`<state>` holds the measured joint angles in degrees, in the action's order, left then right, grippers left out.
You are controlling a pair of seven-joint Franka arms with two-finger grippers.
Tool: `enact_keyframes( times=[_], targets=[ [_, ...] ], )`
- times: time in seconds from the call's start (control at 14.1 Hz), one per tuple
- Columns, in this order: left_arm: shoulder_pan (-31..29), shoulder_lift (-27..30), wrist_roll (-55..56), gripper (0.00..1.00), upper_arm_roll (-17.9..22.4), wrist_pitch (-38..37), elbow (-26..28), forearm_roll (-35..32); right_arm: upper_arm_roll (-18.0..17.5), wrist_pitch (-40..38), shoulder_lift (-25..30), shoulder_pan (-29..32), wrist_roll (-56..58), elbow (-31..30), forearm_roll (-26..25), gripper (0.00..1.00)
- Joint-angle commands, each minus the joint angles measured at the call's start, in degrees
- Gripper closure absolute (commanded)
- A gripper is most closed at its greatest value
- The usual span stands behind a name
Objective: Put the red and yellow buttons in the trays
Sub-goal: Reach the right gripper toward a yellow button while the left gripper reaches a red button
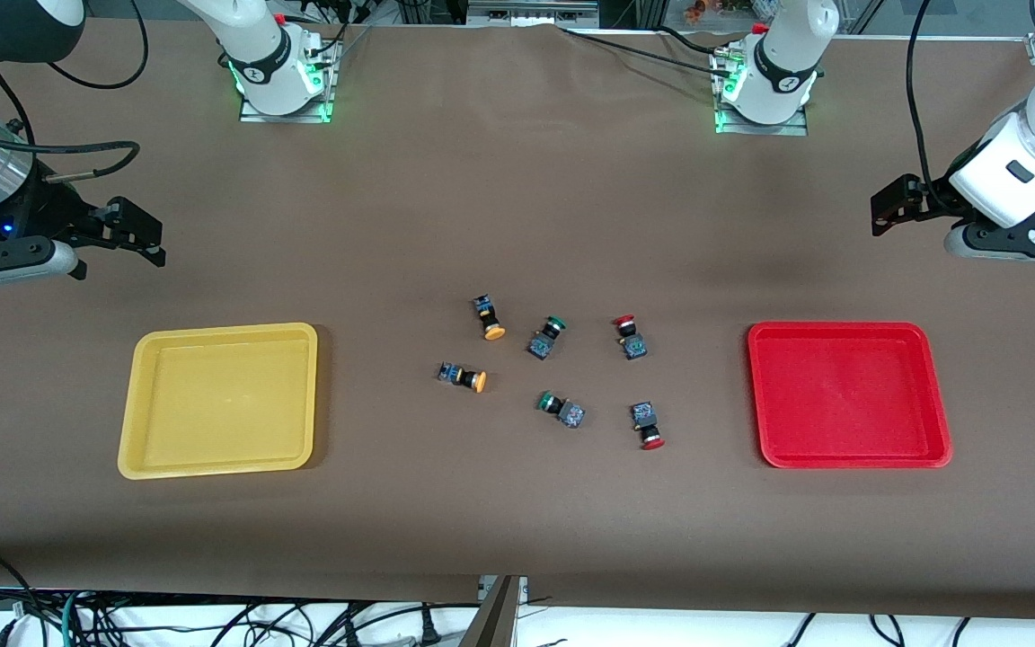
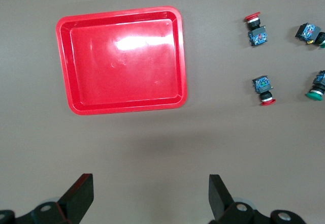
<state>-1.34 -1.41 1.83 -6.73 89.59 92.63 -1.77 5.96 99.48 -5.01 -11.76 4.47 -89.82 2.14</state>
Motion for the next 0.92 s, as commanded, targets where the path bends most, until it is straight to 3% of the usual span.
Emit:
enact_keyframes(
  times=[0.0,0.85],
  targets=[
    [-0.1,-1.2,-1.3,0.0,0.0,-1.6,-2.3,0.1,0.0,-0.4,0.7,0.1,-0.5,-1.1,0.9,0.0],
    [-0.1,-1.7,-1.3,0.0,0.0,-2.1,-2.3,0.4,0.3,-0.8,0.6,0.3,0.3,0.9,2.4,0.0]
  ],
)
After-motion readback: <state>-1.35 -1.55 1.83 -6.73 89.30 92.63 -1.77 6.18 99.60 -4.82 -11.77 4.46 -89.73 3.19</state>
